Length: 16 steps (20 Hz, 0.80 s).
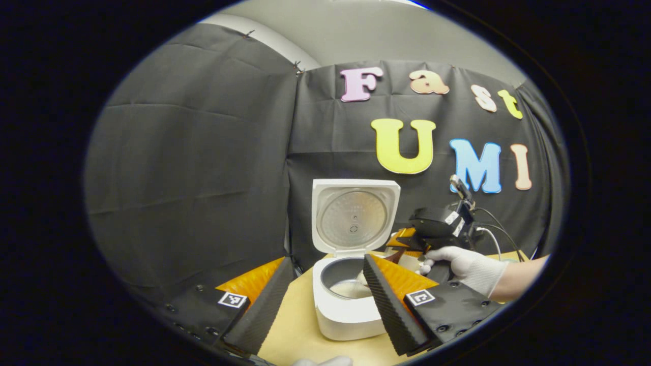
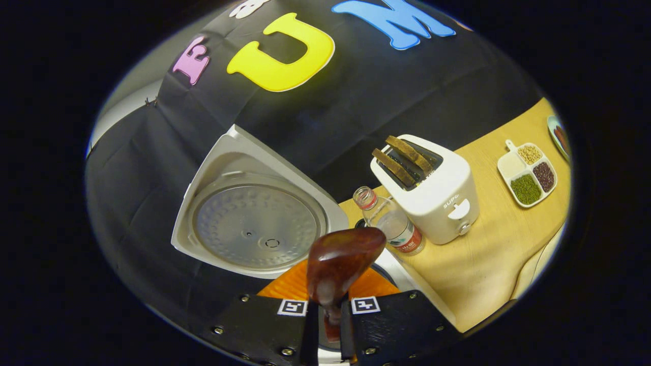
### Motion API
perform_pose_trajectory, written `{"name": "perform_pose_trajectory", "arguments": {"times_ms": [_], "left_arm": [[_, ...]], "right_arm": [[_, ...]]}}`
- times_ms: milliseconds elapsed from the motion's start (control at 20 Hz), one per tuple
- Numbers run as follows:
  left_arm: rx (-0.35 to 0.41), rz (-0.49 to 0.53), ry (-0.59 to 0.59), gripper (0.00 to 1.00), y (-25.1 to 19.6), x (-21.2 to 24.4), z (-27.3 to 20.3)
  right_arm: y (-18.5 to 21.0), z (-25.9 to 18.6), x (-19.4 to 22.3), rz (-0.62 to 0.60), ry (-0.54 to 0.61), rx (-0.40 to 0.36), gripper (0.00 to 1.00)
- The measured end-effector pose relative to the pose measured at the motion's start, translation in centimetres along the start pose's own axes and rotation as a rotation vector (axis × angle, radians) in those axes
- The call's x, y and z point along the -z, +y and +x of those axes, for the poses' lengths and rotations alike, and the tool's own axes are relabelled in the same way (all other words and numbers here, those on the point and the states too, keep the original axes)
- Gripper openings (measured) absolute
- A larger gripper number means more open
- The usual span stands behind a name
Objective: Close the left gripper, press the button to open the rice cooker; take a wooden spoon from the chopstick holder with the right hand, scoop a spoonful of rice and pour it into the rice cooker, then put the wooden spoon back into the chopstick holder.
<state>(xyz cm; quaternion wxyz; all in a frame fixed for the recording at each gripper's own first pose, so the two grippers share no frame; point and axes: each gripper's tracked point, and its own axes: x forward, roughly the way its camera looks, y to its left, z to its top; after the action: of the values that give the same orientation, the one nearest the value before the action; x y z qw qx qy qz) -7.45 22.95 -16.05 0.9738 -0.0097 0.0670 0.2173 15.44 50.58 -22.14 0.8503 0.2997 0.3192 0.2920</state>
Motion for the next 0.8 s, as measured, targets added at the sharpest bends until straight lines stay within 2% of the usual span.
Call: {"name": "perform_pose_trajectory", "arguments": {"times_ms": [450, 800], "left_arm": [[-0.02, -0.01, -0.023, 0.98, -0.2, -1.3, -0.8], [-0.021, 0.008, -0.021, 0.99, -0.2, -0.6, -1.4]], "right_arm": [[2.5, -0.5, -0.9, -0.233, -0.049, 0.004, 0.17], [3.9, -0.8, -1.0, -0.417, -0.088, 0.011, 0.17]]}}
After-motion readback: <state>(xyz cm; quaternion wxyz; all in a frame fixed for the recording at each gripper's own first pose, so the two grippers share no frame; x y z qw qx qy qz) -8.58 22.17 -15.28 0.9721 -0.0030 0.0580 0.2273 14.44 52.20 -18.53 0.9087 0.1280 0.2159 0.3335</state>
